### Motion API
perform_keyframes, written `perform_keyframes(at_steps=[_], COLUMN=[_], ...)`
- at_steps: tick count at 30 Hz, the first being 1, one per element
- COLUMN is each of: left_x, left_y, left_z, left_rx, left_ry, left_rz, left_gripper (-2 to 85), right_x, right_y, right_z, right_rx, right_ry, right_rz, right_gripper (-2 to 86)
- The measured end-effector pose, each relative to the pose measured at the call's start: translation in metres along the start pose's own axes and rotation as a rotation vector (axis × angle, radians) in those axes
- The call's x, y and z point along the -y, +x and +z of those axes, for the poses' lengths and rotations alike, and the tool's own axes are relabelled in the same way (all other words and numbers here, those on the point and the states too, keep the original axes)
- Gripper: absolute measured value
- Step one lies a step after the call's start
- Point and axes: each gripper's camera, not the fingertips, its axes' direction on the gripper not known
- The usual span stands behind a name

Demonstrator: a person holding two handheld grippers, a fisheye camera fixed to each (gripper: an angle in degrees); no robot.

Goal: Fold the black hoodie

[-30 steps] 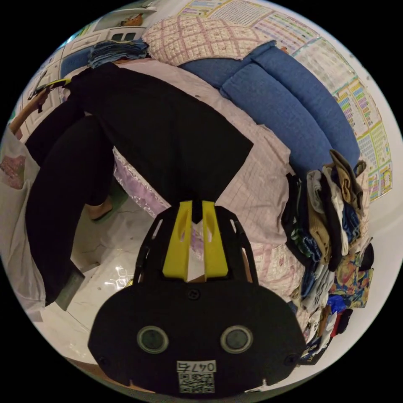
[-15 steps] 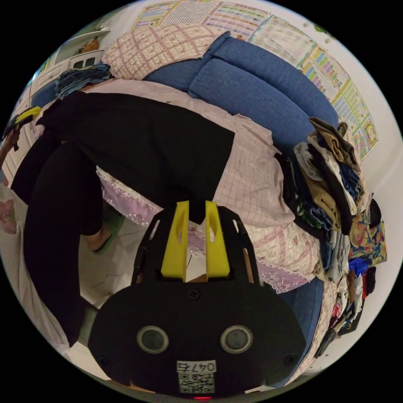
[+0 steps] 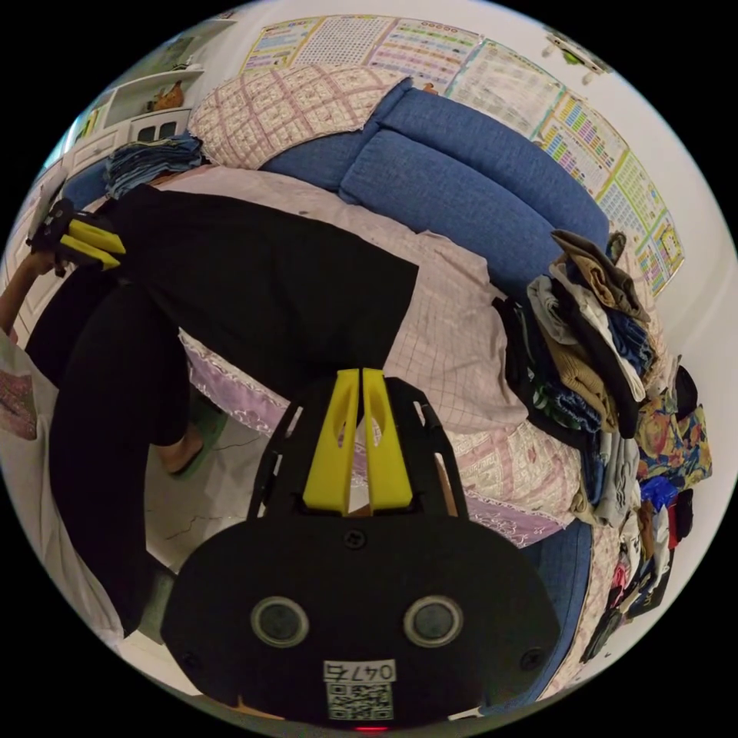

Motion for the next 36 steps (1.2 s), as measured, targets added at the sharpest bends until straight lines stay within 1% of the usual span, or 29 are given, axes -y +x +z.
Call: perform_keyframes(at_steps=[7,9,13,15,19,21,23,25,29,31,36], left_x=[-0.039,-0.047,-0.063,-0.068,-0.082,-0.088,-0.095,-0.101,-0.108,-0.107,-0.094], left_y=[0.047,0.058,0.081,0.088,0.09,0.087,0.086,0.09,0.102,0.108,0.118], left_z=[0.059,0.073,0.098,0.105,0.104,0.099,0.096,0.102,0.133,0.144,0.161], left_rx=[0.003,0.015,0.085,0.096,0.125,0.115,0.077,0.036,-0.015,-0.023,-0.017], left_ry=[-0.044,-0.057,-0.063,-0.054,0.029,0.074,0.106,0.086,0.006,-0.008,-0.023], left_rz=[0.061,0.08,0.107,0.101,0.054,0.026,0.013,0.031,0.08,0.087,0.091], left_gripper=[5.8,4.9,0.2,-0.3,-0.7,-0.8,-0.8,-0.8,-0.8,-0.8,-0.8], right_x=[-0.007,-0.006,-0.003,-0.001,0.006,0.012,0.019,0.022,0.018,0.017,0.029], right_y=[-0.012,-0.015,-0.023,-0.028,-0.038,-0.043,-0.052,-0.061,-0.096,-0.112,-0.133], right_z=[-0.005,-0.009,-0.019,-0.024,-0.037,-0.045,-0.063,-0.073,-0.062,-0.056,-0.057], right_rx=[-0.005,-0.005,-0.005,-0.01,-0.041,-0.078,-0.146,-0.145,-0.136,-0.155,-0.196], right_ry=[-0.006,0.002,0.009,0.011,0.01,0.013,0.073,0.091,-0.043,-0.081,-0.117], right_rz=[0.0,0.002,0.001,-0.006,-0.047,-0.073,-0.09,-0.121,-0.273,-0.326,-0.371], right_gripper=[-0.3,-0.2,-0.2,-0.2,-0.2,-0.2,-0.2,-0.3,-0.3,-0.3,-0.2])
